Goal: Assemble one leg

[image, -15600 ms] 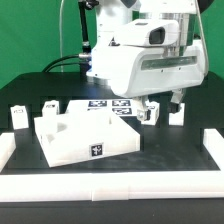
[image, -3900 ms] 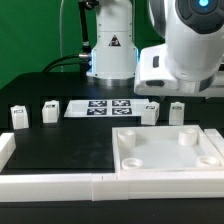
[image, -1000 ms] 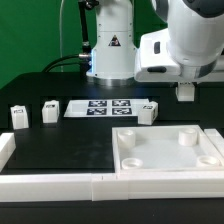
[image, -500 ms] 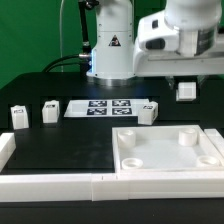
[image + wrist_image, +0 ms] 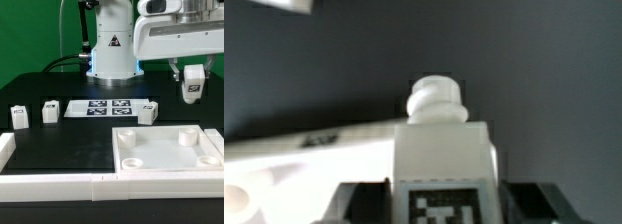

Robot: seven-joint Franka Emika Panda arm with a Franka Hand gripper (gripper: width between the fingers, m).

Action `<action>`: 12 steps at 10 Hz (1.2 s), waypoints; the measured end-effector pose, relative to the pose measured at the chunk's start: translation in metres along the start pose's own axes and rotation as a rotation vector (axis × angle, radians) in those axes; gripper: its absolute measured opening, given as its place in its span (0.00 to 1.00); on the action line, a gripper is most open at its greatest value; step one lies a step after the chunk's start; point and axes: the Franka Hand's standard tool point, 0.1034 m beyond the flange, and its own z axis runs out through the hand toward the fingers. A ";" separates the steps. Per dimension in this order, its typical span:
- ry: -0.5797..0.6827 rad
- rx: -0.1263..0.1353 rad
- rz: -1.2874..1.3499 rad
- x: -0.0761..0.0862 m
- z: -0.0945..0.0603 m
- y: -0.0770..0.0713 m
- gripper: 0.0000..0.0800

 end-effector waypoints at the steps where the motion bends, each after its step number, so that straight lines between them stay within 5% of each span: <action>1: 0.074 0.012 -0.010 -0.003 0.001 -0.002 0.36; 2: 0.025 0.003 -0.048 0.005 0.004 0.003 0.36; 6: 0.072 0.025 -0.130 0.081 0.005 -0.010 0.36; 10: 0.066 0.023 -0.137 0.079 0.009 -0.008 0.36; 12: 0.080 0.021 -0.191 0.102 0.016 -0.003 0.36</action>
Offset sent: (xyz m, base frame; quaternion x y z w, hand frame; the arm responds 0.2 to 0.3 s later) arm 0.0591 0.0041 0.0055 0.0071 -0.0096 -0.0370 0.9992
